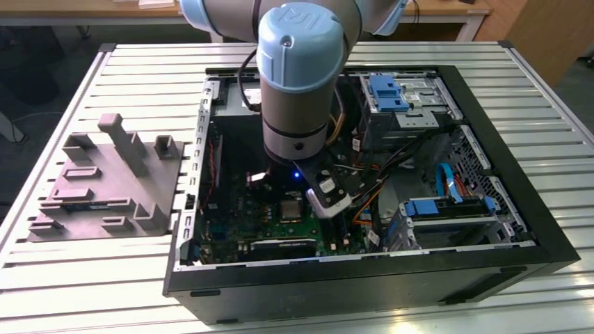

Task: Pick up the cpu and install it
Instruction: 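Place the cpu into insertion slot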

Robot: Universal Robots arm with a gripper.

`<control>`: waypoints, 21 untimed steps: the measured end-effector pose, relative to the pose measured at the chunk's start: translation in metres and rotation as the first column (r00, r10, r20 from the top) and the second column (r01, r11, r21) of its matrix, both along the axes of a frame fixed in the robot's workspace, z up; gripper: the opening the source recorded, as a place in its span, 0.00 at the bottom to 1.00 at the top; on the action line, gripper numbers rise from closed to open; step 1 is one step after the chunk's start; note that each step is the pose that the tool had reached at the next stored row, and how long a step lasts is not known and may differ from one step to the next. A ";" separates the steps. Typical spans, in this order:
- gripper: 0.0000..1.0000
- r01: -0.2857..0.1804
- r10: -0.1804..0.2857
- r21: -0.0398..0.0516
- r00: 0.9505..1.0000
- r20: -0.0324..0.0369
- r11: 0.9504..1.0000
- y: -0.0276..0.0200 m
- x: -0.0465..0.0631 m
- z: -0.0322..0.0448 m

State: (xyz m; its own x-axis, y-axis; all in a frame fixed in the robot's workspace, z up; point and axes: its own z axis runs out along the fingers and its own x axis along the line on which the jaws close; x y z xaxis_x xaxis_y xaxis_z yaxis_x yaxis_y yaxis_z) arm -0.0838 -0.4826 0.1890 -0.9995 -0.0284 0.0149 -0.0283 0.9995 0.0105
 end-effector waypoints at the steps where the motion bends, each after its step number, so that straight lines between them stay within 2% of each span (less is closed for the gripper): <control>1: 0.47 0.000 0.000 0.000 1.000 0.000 1.000 -0.0001 0.000 -0.0005; 12: 0.47 0.000 0.000 0.000 1.000 -0.001 1.000 0.0001 0.000 -0.0014; 21: 0.47 0.000 0.000 0.000 1.000 -0.001 1.000 0.0000 0.000 0.0027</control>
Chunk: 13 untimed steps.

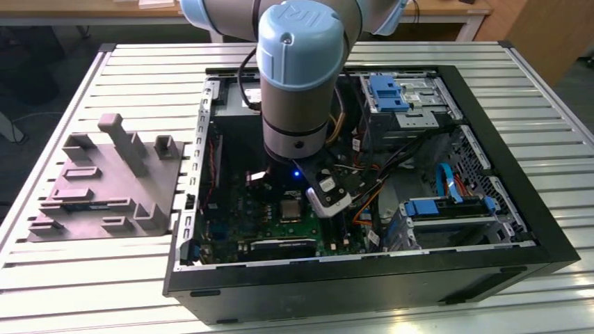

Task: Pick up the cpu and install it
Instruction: 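Place the cpu into insertion slot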

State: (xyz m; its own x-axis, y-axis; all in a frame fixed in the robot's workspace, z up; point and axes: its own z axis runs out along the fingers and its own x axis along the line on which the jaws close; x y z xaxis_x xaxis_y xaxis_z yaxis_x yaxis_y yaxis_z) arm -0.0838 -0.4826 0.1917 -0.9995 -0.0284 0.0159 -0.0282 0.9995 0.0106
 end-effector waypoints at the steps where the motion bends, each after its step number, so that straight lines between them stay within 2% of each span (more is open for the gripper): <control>1: 0.47 0.000 0.000 0.000 1.000 0.000 1.000 0.0000 0.000 0.0000; 13: 0.47 0.000 0.000 0.000 1.000 0.000 1.000 -0.0014 -0.001 -0.0005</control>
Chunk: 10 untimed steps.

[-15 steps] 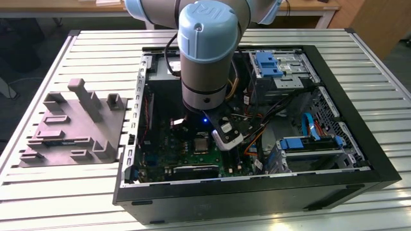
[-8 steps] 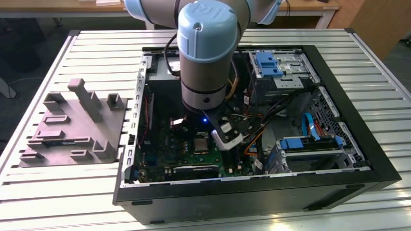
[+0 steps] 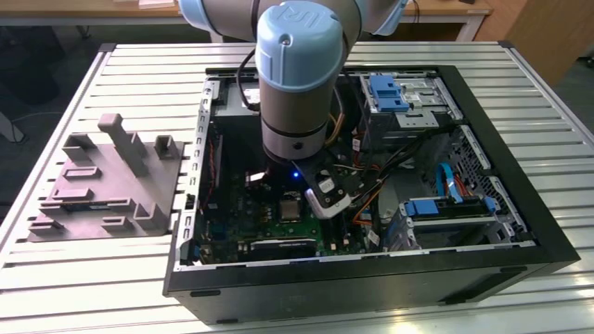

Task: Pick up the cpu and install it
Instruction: 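Place the cpu into insertion slot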

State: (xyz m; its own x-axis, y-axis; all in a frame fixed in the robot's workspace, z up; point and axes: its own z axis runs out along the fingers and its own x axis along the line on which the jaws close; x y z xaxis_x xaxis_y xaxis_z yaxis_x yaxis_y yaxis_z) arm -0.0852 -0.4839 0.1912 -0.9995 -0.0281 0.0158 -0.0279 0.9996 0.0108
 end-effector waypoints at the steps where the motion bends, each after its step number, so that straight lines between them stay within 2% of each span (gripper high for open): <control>1: 0.47 0.000 0.000 0.000 1.000 0.000 1.000 0.0000 0.000 -0.0006; 10: 0.47 0.000 0.000 -0.001 1.000 0.000 1.000 -0.0001 0.000 -0.0054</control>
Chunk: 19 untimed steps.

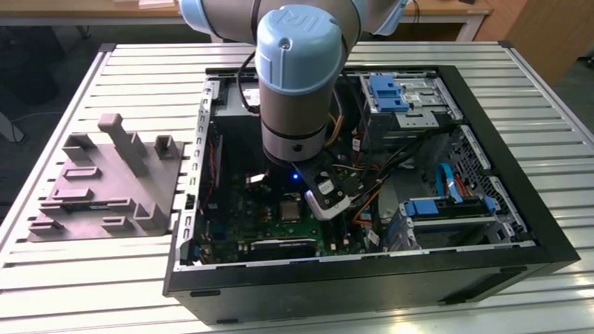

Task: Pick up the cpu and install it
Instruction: 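Place the cpu into insertion slot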

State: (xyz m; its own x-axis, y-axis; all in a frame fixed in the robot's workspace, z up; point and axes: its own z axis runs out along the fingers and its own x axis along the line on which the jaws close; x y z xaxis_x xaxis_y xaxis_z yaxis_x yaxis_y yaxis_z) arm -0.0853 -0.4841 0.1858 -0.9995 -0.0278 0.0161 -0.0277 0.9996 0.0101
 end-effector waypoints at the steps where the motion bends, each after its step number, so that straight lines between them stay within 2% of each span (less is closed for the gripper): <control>1: 0.47 0.000 0.000 0.000 1.000 0.000 1.000 0.0001 0.000 -0.0001; 7: 0.48 0.000 0.000 0.001 1.000 0.000 1.000 0.0001 0.000 -0.0003; 8: 0.54 0.000 0.000 0.001 1.000 0.000 1.000 0.0001 0.000 -0.0004; 19: 0.54 0.000 0.000 0.001 1.000 -0.001 1.000 0.0001 0.000 0.0017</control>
